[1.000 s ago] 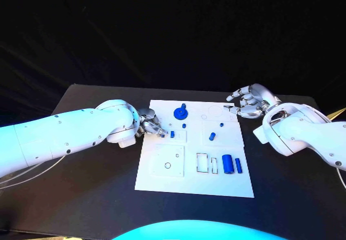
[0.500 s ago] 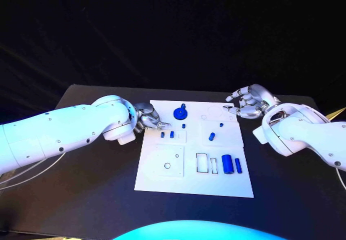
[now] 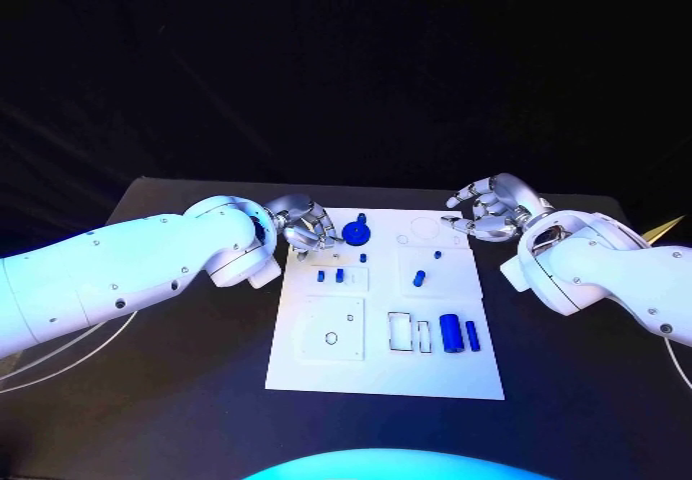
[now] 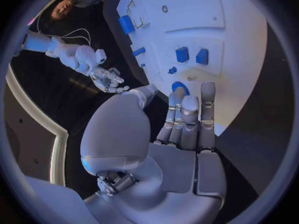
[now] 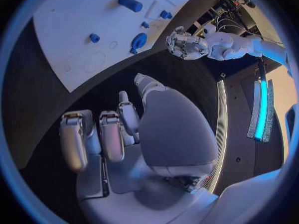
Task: Assemble the parts on the task board
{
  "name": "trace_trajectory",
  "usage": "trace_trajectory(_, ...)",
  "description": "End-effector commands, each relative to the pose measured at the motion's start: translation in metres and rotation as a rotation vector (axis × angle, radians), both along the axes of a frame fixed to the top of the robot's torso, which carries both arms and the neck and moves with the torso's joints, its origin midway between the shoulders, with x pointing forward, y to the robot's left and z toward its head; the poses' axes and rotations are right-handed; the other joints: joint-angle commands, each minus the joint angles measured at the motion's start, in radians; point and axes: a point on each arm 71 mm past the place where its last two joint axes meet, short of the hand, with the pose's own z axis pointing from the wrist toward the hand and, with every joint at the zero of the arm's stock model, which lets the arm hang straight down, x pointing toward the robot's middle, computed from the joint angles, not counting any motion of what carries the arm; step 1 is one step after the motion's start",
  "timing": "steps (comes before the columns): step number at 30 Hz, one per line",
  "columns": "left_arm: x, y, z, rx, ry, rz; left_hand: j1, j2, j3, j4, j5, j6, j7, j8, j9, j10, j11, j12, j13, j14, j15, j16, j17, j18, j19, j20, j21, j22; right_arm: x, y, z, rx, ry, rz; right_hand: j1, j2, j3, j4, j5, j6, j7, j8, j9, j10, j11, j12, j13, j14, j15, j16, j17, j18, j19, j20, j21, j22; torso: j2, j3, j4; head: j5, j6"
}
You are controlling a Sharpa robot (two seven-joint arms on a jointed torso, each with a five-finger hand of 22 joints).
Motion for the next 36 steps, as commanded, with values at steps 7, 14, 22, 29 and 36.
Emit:
trace_trajectory(7, -0.001, -0.042, 0.006, 0.057, -0.388, -0.264, 0.128, -0.074, 0.088, -0.04, -0.004, 0.058, 0.012, -0.095, -0.141, -0.013, 0.007, -0.195, -0.214, -0.094, 0.009, -0.049, -0.153, 0.014, -0.042, 0.01, -0.03, -0.031, 0.0, 0.0, 0.002, 0.013, -0.029, 0.023, -0.013, -0.007, 0.036, -0.005, 0.003, -0.017, -0.001, 0.02, -0.004, -0.115, -0.005, -0.143, -0.147, 0.061, -0.014, -0.037, 0.092, 0.017, 0.044, -0.015, -0.081, 0.182, 0.001, -0.0023, -0.0006, -0.013, 0.015)
trace_trajectory(14, 0.003, -0.062, -0.004, 0.193, -0.435, -0.358, 0.132, -0.093, 0.069, -0.048, -0.006, 0.058, 0.006, -0.132, -0.182, -0.031, 0.014, -0.246, -0.271, -0.13, 0.013, -0.064, -0.218, 0.018, -0.066, 0.015, -0.046, -0.048, 0.001, 0.001, 0.003, 0.029, -0.048, 0.027, -0.017, -0.017, 0.066, -0.011, 0.004, -0.023, -0.004, 0.039, -0.006, -0.184, -0.009, -0.252, -0.265, 0.038, -0.019, -0.089, 0.006, 0.045, -0.01, -0.02, -0.209, 0.1, 0.001, -0.0014, -0.0011, -0.016, 0.021)
trace_trajectory(22, 0.008, -0.074, -0.016, 0.325, -0.404, -0.398, 0.139, -0.091, 0.047, -0.052, -0.006, 0.075, -0.001, -0.146, -0.203, -0.035, 0.015, -0.263, -0.298, -0.125, 0.013, -0.046, -0.227, 0.012, -0.042, 0.017, -0.027, -0.019, 0.001, 0.003, 0.004, 0.046, -0.069, 0.033, -0.032, -0.04, 0.126, -0.023, 0.004, -0.038, -0.006, 0.068, -0.012, -0.299, -0.013, -0.5, -0.53, -0.029, -0.025, -0.265, -0.211, 0.108, -0.132, -0.026, -0.574, -0.138, 0.003, 0.0001, -0.0042, -0.015, 0.023)
trace_trajectory(29, 0.01, -0.076, -0.021, 0.4, -0.366, -0.402, 0.141, -0.089, 0.039, -0.05, -0.006, 0.104, -0.008, -0.16, -0.22, -0.013, 0.009, -0.265, -0.316, -0.093, 0.008, -0.007, -0.208, 0.003, 0.006, 0.014, 0.014, 0.034, 0.002, 0.003, 0.005, 0.052, -0.077, 0.035, -0.039, -0.045, 0.139, -0.029, 0.005, -0.042, -0.007, 0.075, -0.014, -0.295, -0.014, -0.52, -0.559, -0.035, -0.025, -0.303, -0.245, 0.115, -0.137, -0.027, -0.637, -0.181, 0.004, 0.0017, -0.0029, -0.019, 0.023)
trace_trajectory(36, 0.014, -0.079, -0.025, 0.457, -0.336, -0.399, 0.142, -0.089, 0.037, -0.048, -0.005, 0.12, -0.012, -0.171, -0.231, 0.001, 0.005, -0.267, -0.327, -0.08, 0.005, 0.013, -0.199, -0.002, 0.026, 0.011, 0.032, 0.057, 0.001, 0.003, 0.006, 0.06, -0.088, 0.028, -0.062, -0.057, 0.184, -0.039, 0.005, -0.05, 0.0, 0.094, -0.022, -0.288, -0.007, -0.703, -0.729, -0.151, -0.019, -0.649, -0.561, 0.168, -0.237, -0.021, -1.067, -0.481, 0.005, 0.0014, -0.0025, -0.019, 0.021)
